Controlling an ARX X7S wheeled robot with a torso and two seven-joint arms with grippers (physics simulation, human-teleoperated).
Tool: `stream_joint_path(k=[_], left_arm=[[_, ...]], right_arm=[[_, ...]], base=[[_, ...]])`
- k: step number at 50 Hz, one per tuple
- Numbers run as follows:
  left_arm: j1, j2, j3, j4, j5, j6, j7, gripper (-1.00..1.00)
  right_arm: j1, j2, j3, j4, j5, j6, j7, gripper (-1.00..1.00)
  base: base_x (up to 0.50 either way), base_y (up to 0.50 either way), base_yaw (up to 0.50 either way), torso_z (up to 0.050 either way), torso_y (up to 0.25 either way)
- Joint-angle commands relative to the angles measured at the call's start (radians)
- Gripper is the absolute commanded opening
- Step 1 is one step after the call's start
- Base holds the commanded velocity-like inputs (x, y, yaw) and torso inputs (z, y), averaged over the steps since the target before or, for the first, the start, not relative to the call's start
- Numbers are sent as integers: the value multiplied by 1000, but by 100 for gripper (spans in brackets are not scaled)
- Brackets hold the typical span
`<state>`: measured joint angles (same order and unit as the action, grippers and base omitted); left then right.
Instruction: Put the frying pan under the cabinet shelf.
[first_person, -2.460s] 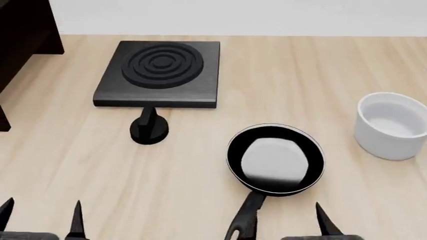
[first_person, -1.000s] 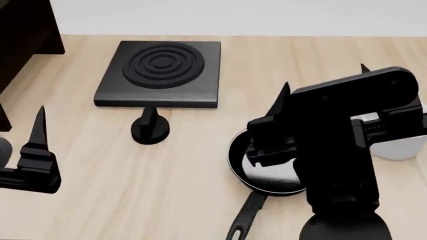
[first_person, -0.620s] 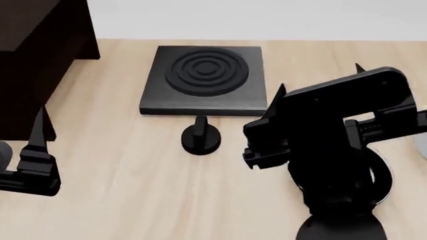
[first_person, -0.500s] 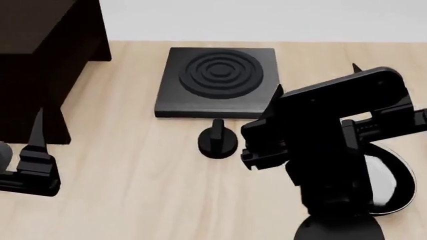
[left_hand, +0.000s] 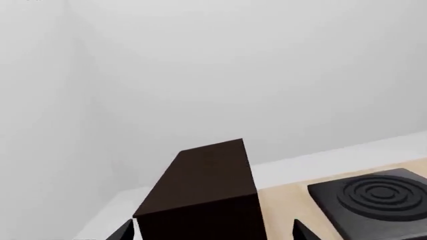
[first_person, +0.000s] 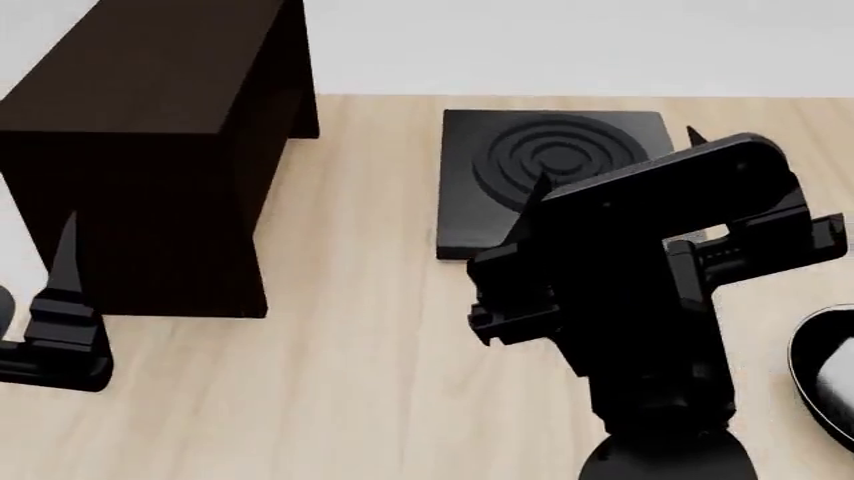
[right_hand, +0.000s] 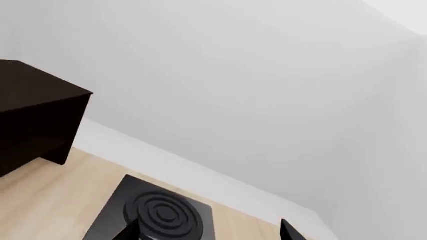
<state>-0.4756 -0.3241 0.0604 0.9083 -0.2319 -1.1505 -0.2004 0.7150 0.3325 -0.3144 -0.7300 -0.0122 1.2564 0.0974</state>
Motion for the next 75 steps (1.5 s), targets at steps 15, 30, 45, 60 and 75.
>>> stream_joint_path(k=[15,30,45,60,75], left_arm=[[-4,-1,-18,28,-24,-13,-2,100],[-6,-5,-36,43,-38,-23,-4,100],[-26,-11,-39,69,-52,-54,-12,100],[-37,-17,-46,75,-63,-70,-21,100],[-77,-15,-38,33,-62,-56,-33,100]], right_arm=[[41,16,-75,-35,-18,-3,9,100],[60,11,-108,-54,-19,23,12,100],[68,15,-108,-52,-12,12,4,100],[34,-7,-19,-76,-11,66,19,100],[-115,15,122,-266,-22,179,20,100]], base=[[358,-31,0,0,0],[500,-47,0,0,1],[500,-43,0,0,1],[376,-17,0,0,0],[0,0,0,0,0]])
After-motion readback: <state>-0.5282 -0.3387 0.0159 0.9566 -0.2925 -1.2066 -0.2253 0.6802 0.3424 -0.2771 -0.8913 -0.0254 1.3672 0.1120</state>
